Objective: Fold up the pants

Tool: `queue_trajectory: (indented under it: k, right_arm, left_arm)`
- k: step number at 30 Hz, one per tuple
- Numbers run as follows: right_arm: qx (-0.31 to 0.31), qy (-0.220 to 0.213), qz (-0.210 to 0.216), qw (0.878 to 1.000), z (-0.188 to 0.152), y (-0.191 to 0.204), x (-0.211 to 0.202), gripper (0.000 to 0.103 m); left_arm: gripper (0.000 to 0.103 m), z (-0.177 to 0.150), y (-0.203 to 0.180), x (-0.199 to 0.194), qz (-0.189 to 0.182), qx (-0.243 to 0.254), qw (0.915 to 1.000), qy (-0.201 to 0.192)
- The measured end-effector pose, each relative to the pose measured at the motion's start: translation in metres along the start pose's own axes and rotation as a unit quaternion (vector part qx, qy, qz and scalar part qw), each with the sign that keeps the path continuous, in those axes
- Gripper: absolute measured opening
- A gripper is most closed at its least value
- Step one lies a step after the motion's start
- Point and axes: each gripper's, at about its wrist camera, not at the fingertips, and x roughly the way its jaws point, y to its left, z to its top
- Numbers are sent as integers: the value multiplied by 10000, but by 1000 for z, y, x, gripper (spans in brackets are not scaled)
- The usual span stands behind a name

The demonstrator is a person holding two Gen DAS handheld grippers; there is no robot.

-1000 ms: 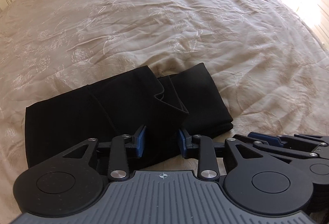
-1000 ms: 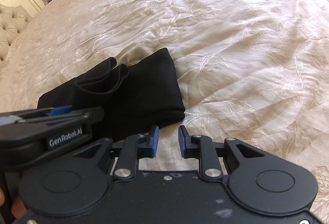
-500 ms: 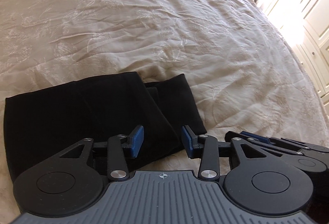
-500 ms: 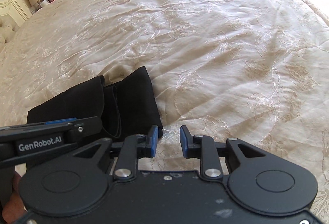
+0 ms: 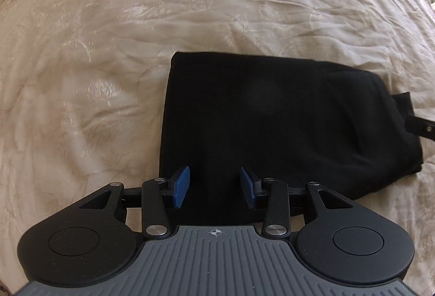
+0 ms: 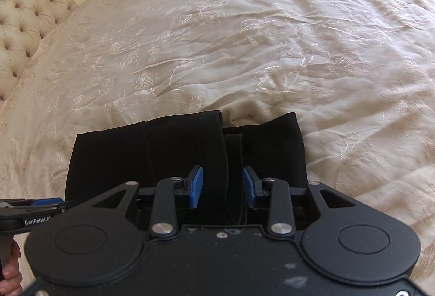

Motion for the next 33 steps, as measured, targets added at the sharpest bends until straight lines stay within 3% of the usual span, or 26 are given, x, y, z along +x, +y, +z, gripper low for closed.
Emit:
queue_trajectory:
  k: [3, 10, 11, 14, 16, 19, 23, 26, 30, 33]
  right_arm:
    - [-185, 154, 48, 9997, 6, 5, 14, 37]
    - [-395, 528, 145, 9977, 9, 9, 41, 38]
    - [-437, 492, 193, 9976, 8, 11, 40, 35]
    - [-760, 230, 128, 9968, 6, 24, 23, 8]
    - [-741, -45, 301, 9968, 7, 26, 1, 7]
    - [-643, -154, 91, 9978, 2, 22, -13, 7]
    - [-214, 382, -120, 9990, -9, -2, 12, 20]
    - [374, 168, 273, 9988, -7, -17, 9, 45]
    - [313, 389, 81, 9987, 1, -21, 25, 45]
    - [400, 731, 267, 9962, 3, -27, 43, 49]
  left_arm:
    - [43, -8, 9, 15, -120, 58, 9997, 198]
    - [45, -7, 7, 13, -122, 257, 9995, 168]
    - [45, -7, 8, 12, -119, 248, 9995, 158]
    - [45, -7, 12, 5, -115, 175, 9997, 83]
    - [45, -6, 17, -4, -113, 107, 9999, -35]
    - [45, -7, 23, -17, -64, 51, 9997, -241]
    - [45, -8, 36, -19, 79, -108, 9996, -244]
    - [45, -10, 49, -19, 165, -290, 9992, -202]
    - [45, -11, 64, -17, 300, -448, 9985, -124]
    - [45, -12, 73, -19, 383, -541, 9978, -97]
